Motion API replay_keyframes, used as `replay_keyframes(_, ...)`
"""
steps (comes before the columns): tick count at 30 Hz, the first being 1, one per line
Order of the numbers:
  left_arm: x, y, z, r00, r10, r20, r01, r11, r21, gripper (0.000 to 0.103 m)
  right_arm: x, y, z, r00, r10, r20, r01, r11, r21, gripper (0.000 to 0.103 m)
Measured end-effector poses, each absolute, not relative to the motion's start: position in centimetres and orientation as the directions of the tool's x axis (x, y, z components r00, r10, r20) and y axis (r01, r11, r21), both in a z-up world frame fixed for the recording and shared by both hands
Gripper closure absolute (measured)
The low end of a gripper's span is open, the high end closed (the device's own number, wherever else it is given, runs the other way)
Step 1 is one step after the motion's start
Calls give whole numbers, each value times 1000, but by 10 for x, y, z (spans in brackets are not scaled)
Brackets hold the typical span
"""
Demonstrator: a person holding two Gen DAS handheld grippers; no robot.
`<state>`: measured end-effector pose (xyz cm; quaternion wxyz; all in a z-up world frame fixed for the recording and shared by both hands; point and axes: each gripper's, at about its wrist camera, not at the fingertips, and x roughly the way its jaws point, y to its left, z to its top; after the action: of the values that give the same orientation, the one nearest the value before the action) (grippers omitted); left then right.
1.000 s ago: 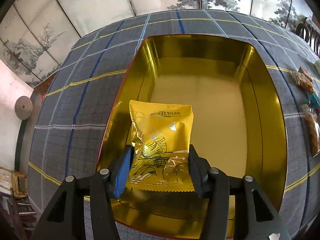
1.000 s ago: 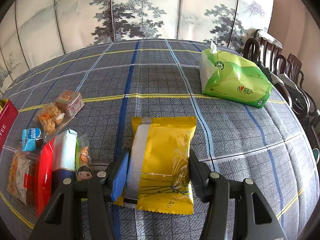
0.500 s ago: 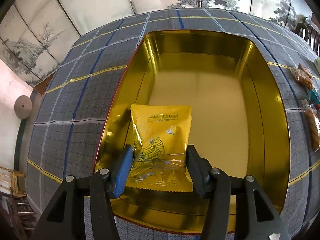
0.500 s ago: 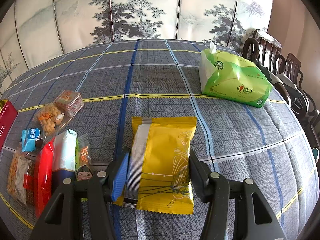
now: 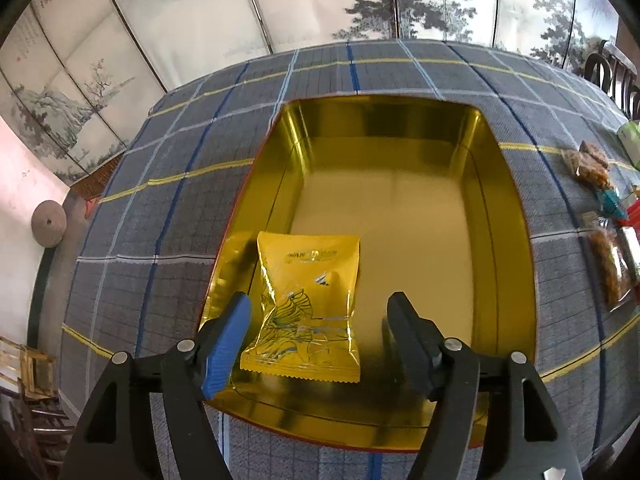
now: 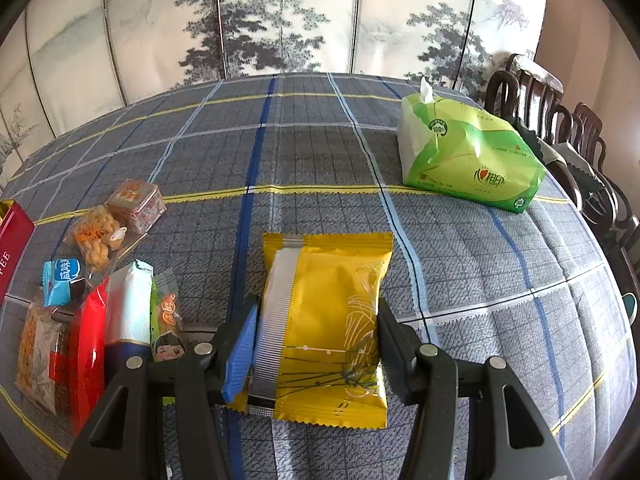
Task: Organize snacks
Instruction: 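Carry the yellow striped packet with the right gripper over the gold tin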
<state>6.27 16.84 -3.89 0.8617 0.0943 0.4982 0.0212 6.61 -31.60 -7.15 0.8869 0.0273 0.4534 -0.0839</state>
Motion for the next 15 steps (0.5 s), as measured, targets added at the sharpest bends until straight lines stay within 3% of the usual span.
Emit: replay_keyframes(15,35,180,-3,593,114,-797,-34,993,117,19,66,-311,-43,550,-228,-804,262,961,-94,48)
